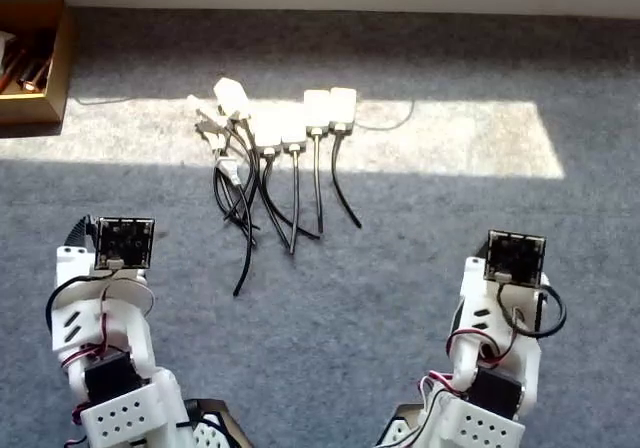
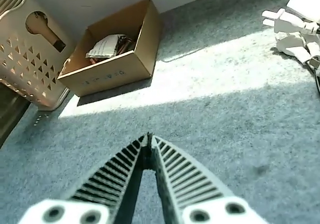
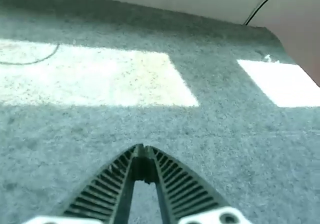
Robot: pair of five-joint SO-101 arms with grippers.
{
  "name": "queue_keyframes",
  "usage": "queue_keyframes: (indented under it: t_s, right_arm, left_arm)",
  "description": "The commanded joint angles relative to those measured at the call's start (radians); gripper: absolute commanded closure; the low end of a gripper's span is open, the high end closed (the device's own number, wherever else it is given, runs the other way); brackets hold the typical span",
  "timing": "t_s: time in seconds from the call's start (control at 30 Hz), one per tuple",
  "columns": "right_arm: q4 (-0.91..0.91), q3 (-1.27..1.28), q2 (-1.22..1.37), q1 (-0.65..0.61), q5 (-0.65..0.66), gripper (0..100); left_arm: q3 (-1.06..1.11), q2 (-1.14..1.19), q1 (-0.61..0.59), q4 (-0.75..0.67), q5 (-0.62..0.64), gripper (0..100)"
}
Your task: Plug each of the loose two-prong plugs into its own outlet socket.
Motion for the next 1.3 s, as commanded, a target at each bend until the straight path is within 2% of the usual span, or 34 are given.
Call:
queue_keyframes:
  t_s: [0.0, 0.07, 0.13, 0.2, 0.27, 0.37, 0.47, 0.6, 0.73, 0.83, 0.93, 1.0, 1.17, 1.27]
  right_arm:
    - [-0.110, 0.099, -0.010, 0.018, -0.218, 99.1]
    - [-0.130, 0.099, -0.010, 0.013, -0.324, 98.9]
    - [-0.136, 0.101, -0.010, 0.013, -0.282, 98.9]
    - [-0.162, 0.101, -0.010, 0.012, -0.252, 99.1]
    - [-0.186, 0.099, -0.010, 0.005, -0.275, 99.1]
    - [-0.162, 0.062, -0.010, 0.001, -0.270, 98.9]
    - [-0.031, -0.030, -0.010, -0.042, -0.267, 98.9]
    - [0.205, -0.263, -0.007, -0.180, -0.255, 98.8]
    - [0.426, -0.535, 0.074, -0.320, -0.252, 98.8]
    - [0.429, -0.661, 0.295, -0.338, -0.253, 98.8]
    - [0.397, -0.812, 0.628, -0.358, -0.247, 98.8]
    - [0.403, -0.954, 0.886, -0.380, -0.235, 98.8]
    - [0.496, -1.389, 1.511, -0.484, -0.218, 98.8]
    - [0.578, -1.667, 1.807, -0.542, -0.213, 98.8]
  left_arm:
    - [-0.012, -0.007, -0.008, 0.002, 0.137, 99]
    - [-0.013, -0.007, -0.008, 0.000, 0.279, 99]
    - [-0.021, -0.007, 0.007, 0.000, 0.365, 99]
    - [-0.019, -0.007, 0.041, -0.023, 0.410, 99]
    - [-0.019, -0.007, 0.062, -0.031, 0.451, 99]
    - [-0.022, -0.007, 0.058, -0.028, 0.500, 99]
    - [-0.033, -0.007, 0.038, -0.034, 0.502, 99]
    - [-0.148, -0.002, 0.033, -0.020, 0.499, 99]
    - [-0.367, 0.007, 0.065, 0.169, 0.493, 99]
    - [-0.558, 0.028, 0.159, 0.390, 0.453, 99]
    - [-0.743, 0.153, 0.254, 0.532, 0.425, 99]
    - [-0.839, 0.294, 0.277, 0.574, 0.416, 99]
    - [-1.000, 0.762, 0.277, 0.575, 0.336, 99]
    - [-1.087, 1.055, 0.274, 0.575, 0.307, 94]
